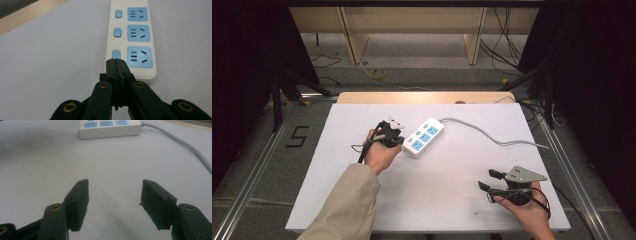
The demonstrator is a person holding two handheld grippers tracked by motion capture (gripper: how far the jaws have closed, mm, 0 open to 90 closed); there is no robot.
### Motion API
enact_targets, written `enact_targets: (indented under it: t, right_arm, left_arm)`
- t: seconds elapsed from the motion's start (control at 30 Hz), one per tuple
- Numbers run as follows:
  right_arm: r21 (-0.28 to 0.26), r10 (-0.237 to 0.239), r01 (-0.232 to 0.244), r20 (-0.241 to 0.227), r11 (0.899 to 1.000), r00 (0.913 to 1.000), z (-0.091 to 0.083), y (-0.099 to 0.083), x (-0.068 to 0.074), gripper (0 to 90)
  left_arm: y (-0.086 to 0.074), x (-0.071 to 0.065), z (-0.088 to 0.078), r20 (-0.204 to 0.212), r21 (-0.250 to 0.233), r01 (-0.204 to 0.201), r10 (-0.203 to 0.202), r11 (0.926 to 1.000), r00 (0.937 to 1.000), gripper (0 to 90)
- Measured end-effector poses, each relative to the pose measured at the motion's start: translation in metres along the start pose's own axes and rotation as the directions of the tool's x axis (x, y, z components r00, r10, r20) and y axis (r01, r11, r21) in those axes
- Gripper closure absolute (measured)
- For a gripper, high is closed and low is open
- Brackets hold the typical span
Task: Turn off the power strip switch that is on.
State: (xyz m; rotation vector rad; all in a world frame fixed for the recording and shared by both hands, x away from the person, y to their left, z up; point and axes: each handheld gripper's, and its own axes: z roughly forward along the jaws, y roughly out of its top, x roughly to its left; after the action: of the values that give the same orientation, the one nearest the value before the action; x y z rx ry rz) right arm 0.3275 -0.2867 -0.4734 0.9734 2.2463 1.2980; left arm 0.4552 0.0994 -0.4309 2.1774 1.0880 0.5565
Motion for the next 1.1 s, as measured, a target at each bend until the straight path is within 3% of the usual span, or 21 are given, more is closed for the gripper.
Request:
enact_targets:
  t: [0.6, 1.1]
  right_arm:
    - [0.004, -0.003, 0.003, -0.008, 1.000, 1.0000, 0.001, 0.000, 0.001, 40.2]
    - [0.005, 0.001, -0.001, -0.004, 1.000, 1.0000, 0.001, 0.000, 0.000, 40.2]
  left_arm:
    - [0.009, 0.003, 0.003, -0.006, 0.035, -0.063, 0.063, 0.9974, 0.9980, 89.8]
    - [0.018, 0.005, 0.012, 0.000, 0.052, -0.070, 0.070, 0.9962, 0.9975, 89.8]
